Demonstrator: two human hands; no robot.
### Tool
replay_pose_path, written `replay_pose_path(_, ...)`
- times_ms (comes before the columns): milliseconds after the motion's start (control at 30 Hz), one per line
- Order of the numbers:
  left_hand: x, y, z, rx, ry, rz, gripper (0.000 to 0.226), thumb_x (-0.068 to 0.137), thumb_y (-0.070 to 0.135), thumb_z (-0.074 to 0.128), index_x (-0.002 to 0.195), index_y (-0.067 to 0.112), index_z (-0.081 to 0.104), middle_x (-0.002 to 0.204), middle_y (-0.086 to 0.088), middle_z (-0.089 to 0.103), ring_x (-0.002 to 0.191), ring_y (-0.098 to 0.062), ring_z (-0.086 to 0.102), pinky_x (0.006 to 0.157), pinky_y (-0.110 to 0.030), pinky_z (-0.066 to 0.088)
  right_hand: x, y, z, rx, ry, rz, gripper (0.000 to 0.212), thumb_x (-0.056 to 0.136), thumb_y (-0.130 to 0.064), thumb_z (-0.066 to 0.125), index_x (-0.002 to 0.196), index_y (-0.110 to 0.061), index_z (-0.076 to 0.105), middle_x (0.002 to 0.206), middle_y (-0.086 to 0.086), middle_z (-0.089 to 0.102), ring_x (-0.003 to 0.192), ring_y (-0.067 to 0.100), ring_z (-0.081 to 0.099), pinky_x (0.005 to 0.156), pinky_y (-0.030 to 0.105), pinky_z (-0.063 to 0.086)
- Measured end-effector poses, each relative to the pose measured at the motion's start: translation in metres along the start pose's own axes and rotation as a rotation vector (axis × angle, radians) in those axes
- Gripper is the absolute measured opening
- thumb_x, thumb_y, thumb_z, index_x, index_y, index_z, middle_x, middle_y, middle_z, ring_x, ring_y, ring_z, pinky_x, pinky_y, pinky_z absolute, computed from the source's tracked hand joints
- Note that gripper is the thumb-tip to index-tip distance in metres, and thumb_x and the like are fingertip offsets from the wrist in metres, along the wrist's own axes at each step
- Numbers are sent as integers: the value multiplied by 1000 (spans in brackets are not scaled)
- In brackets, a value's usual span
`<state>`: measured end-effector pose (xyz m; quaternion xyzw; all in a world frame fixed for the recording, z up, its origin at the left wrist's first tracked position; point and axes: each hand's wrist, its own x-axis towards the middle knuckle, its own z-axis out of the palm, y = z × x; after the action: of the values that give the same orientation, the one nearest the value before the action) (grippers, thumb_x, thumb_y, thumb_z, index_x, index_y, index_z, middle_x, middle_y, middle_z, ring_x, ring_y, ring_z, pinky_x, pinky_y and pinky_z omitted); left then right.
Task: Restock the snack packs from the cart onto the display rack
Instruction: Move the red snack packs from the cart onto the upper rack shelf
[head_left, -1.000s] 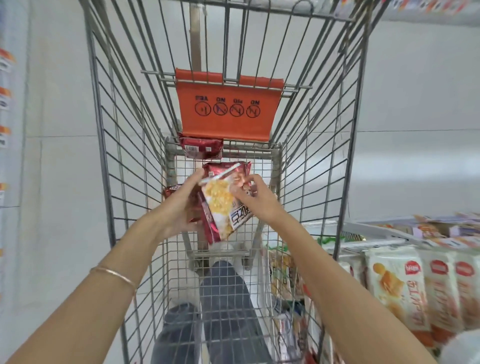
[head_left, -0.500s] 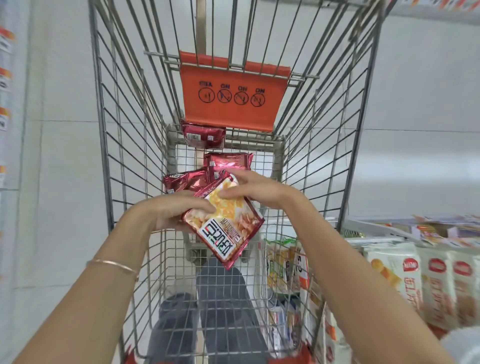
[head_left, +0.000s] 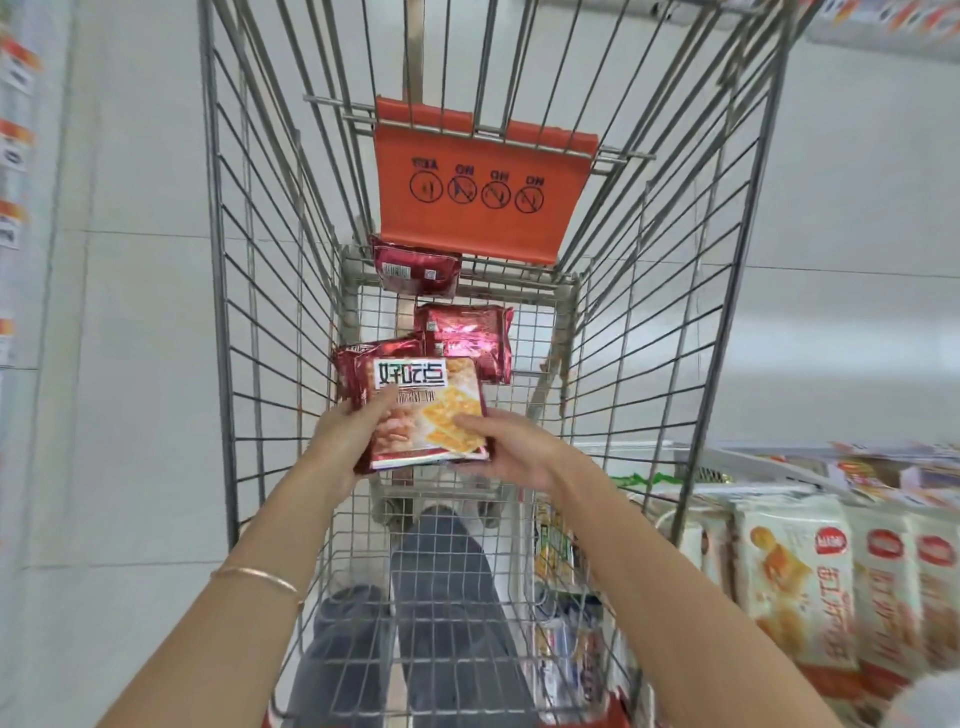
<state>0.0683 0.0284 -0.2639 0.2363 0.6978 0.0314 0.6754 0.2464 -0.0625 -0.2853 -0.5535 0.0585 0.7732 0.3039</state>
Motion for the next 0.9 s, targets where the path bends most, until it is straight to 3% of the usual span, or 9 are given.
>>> replay_pose_path(100,9,-6,0,12,235,189,30,95,38,65,112,14,64,104,-9,74,83,-25,73,78,-41,60,27,-16,-16,23,444,-159,22,102,-12,50,122,-4,55,110,12,65,104,26,65,88,36,55)
replay_pose_path(200,14,1,-1,-10,320,294,32,98,37,60,119,13,58,111,-6,70,86,-20,69,79,-36,58,58,-31,-28,-315,781,-300,41,94,4,49,134,-5,51,99,6,59,80,18,61,72,28,52)
replay_pose_path(267,16,6,-3,17,342,308,34,99,39,59,122,14,56,114,-6,69,94,-23,69,88,-42,57,78,-32,-38,-971,810,-357,65,88,2,59,148,-11,37,129,9,53,112,24,58,94,37,51)
replay_pose_path(333,18,9,-4,36,349,308,38,99,41,57,126,15,55,116,-4,68,97,-23,68,93,-44,55,96,-34,-48,-1590,708,-389,97,83,-11,71,159,-20,12,164,11,17,151,33,18,119,55,26)
replay_pose_path(467,23,5,-6,102,305,338,26,102,34,54,118,14,51,99,-2,69,68,-4,71,60,-23,59,136,-44,-51,-2082,453,-353,130,80,-39,79,151,-31,-29,163,6,-26,151,30,-22,115,73,2)
replay_pose_path(533,23,1,-4,146,306,358,22,102,32,54,116,15,50,94,0,67,62,-5,70,51,-21,56,152,-50,-52,-2098,486,-319,127,81,-30,80,154,-29,-24,165,5,-22,152,29,-20,115,72,1)
replay_pose_path(600,25,-2,-4,213,318,399,28,100,38,56,115,15,52,98,0,68,81,-16,71,72,-33,61,159,-56,-48,-2113,549,-349,117,82,-15,77,159,-24,-11,168,7,-8,154,29,-9,118,67,-1)
replay_pose_path(733,23,-2,1,256,330,427,33,101,36,55,119,9,50,98,4,64,83,-16,65,77,-33,54,144,-74,-35,-2042,510,-336,106,73,-32,82,155,-21,16,155,17,27,145,37,26,119,62,15)
replay_pose_path(900,1,5,7,326,319,441,29,104,28,50,122,5,45,87,12,50,72,-3,51,74,-30,39,46,-90,-49,-831,311,-74,64,82,-49,66,134,-14,54,107,7,68,92,21,64,89,39,56)
